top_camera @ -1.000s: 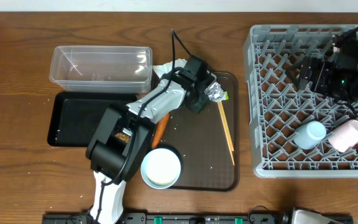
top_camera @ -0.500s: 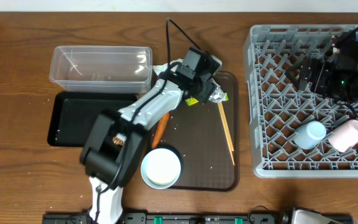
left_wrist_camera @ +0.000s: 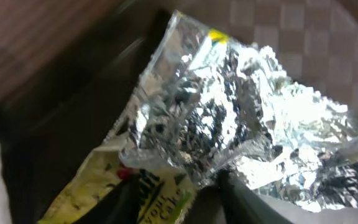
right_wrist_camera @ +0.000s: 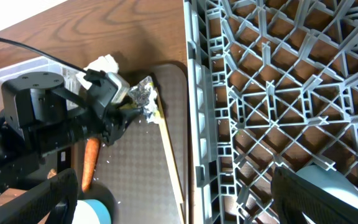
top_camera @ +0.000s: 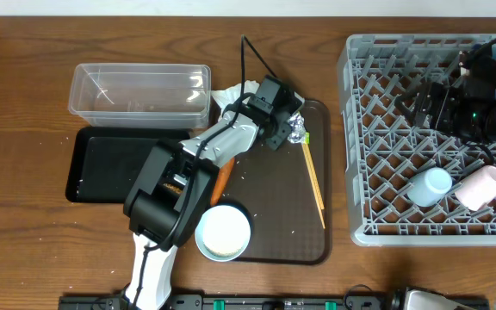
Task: Sort waste into correct bins and load items into the dishwasher rack
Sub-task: 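Grasp the foil and yellow wrapper on the brown tray with left gripper, then carry the foil and wrapper left and drop them into the clear bin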
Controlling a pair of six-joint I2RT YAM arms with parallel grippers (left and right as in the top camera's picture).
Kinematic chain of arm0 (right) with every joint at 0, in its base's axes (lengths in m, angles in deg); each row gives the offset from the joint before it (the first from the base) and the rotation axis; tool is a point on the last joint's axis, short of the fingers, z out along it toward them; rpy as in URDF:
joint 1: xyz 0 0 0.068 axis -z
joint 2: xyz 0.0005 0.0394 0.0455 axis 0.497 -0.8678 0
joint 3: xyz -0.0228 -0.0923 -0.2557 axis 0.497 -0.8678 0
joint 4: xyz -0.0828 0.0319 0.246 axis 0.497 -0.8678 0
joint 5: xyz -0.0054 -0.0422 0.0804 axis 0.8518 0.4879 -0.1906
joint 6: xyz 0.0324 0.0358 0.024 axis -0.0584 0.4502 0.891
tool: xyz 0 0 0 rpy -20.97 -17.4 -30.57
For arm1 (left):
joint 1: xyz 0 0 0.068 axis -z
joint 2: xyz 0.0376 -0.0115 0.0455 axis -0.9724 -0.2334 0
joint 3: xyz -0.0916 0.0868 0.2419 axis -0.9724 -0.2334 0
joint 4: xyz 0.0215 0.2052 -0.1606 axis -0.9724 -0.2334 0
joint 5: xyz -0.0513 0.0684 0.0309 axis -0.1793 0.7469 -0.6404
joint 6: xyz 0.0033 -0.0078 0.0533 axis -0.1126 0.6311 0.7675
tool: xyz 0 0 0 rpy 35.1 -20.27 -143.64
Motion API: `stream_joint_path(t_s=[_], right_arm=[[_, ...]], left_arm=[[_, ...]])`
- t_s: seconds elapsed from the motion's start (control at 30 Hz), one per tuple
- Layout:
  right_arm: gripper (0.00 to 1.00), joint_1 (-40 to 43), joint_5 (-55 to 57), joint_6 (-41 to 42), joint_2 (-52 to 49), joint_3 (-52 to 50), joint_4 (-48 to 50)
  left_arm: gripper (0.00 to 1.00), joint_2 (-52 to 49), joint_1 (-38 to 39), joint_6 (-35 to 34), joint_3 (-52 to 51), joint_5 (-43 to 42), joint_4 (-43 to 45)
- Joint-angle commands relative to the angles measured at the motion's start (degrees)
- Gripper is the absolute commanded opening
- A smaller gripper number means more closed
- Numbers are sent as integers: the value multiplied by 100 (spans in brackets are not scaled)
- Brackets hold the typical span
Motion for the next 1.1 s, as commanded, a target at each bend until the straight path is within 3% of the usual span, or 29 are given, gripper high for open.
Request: stream_joint_path(t_s=[0.0,0.07,0.1,0.33,0.53,0.57,0.67,0.73,0.8,1.07], right_arm=[[91,-59,-59,-44,-37,-42,-22],[91,-59,-61,-44,-37,-42,-20],[91,-59,-61,-44,-37,-42,-20],[91,-59,-59,-44,-37,-42,-20],[91,-59,-39,-42,-37,-42,20],[91,-59,-15,-42,-37,-42,28],[91,-59,4,-44,-37,-42,7],[91,-59,4,-42,-37,-42,-28],[91,-59,4,-42,-37,-42,-61],[91,-59,2,-42,-37,-42,-68]], left_arm=[[33,-7,17,72,-7,-153,-289],[19,-7,17,72,-7,-286,-448],[6,-4,17,70,-7,-284,-533],[6,501,15,44,24,-282,-1029],[6,1010,24,57,24,-280,-708],[23,999,22,57,22,-280,-553],[45,833,15,256,22,-275,-234],[66,636,11,400,22,-275,-31],[70,385,11,501,22,-258,181],[70,-83,11,501,22,-258,785]])
